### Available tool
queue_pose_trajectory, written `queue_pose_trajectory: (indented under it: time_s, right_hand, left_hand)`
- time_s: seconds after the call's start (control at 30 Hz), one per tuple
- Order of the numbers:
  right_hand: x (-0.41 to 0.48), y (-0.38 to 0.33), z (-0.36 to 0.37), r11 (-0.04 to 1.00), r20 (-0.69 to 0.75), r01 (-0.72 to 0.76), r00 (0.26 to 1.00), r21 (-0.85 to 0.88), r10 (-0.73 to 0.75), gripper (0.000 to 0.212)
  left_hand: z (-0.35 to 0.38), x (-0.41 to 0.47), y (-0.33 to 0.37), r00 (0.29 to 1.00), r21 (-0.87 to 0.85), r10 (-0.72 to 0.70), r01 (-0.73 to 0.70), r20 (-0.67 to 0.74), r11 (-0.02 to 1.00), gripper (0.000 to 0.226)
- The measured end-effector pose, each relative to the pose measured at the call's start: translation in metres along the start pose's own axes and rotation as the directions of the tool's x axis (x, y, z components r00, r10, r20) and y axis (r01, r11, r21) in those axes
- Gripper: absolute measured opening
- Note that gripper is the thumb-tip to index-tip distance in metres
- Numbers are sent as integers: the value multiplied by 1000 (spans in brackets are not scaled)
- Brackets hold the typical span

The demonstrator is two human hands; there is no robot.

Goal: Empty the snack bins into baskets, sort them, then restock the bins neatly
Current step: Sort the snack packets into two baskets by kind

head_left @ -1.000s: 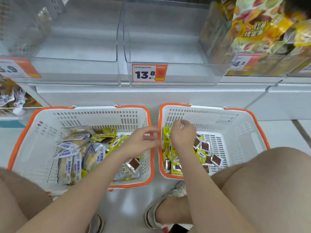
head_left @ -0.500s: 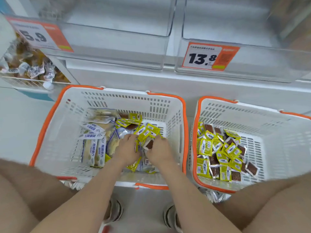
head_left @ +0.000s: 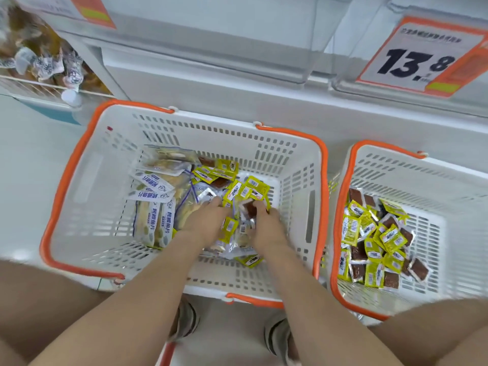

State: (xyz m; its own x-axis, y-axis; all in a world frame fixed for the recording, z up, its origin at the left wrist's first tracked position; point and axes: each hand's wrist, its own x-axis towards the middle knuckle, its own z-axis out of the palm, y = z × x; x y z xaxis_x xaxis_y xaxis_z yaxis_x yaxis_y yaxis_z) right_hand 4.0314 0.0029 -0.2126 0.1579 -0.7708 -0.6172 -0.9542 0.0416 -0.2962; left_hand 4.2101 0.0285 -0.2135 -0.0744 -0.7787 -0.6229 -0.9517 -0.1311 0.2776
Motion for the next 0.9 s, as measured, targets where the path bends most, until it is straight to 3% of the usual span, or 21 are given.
queue_pose_trajectory:
  time_s: [0.1, 0.2, 0.23, 0.3, 0.4, 0.43, 0.5, 0.6, 0.7, 0.83, 0.9]
  right_hand:
    - [1, -3, -2, 999, -39, 13, 999, -29, -14, 53]
    - [7, -4, -6, 999, -68, -11, 998, -35, 9, 43]
    - [8, -3, -7, 1000, -77, -20, 997, -24, 18, 42]
    - [9, -1, -7, 999, -108, -36, 994, -2, 36, 50]
    - [6, -1, -3, 997, -194, -23, 980, 75, 37, 79]
    - [5, -2, -1, 995, -232, -10, 972, 95, 32, 87]
    - [3, -3, 1, 992, -311, -9, 949, 124, 47, 91]
    - [2, -1, -1, 979, -402, 13, 913, 201, 71, 77]
    - [5, 2, -3, 980, -461, 75, 887, 185, 19, 73]
    - [14, 2, -5, 980, -256, 8, 966, 199, 44, 65]
    - [18, 1, 3, 980, -137, 33, 991, 198, -6, 66]
  left_hand:
    - [-7, 6, -5, 998, -156, -25, 16, -52, 988, 34]
    - [-18, 11, -6, 953, -379, -197, 99, -230, 920, 24]
    - [-22, 15, -4, 925, -375, -211, 82, -316, 923, 24]
    - [-31, 28, 3, 905, -250, -104, -2, -412, 968, 28]
    - [-43, 50, 22, 947, 16, 164, -166, -278, 986, 84]
    - [-47, 56, 29, 955, 123, 215, -193, -205, 973, 103]
    - [-49, 70, 35, 964, 299, 261, -233, -56, 925, 121]
    - [-47, 84, 37, 970, 433, 231, -242, 80, 868, 116]
    - [-47, 90, 36, 972, 467, 230, -220, 36, 857, 95]
    - [-42, 81, 27, 978, 396, 206, -181, -22, 900, 69]
    - [-33, 72, 21, 973, 407, 226, -190, -42, 893, 71]
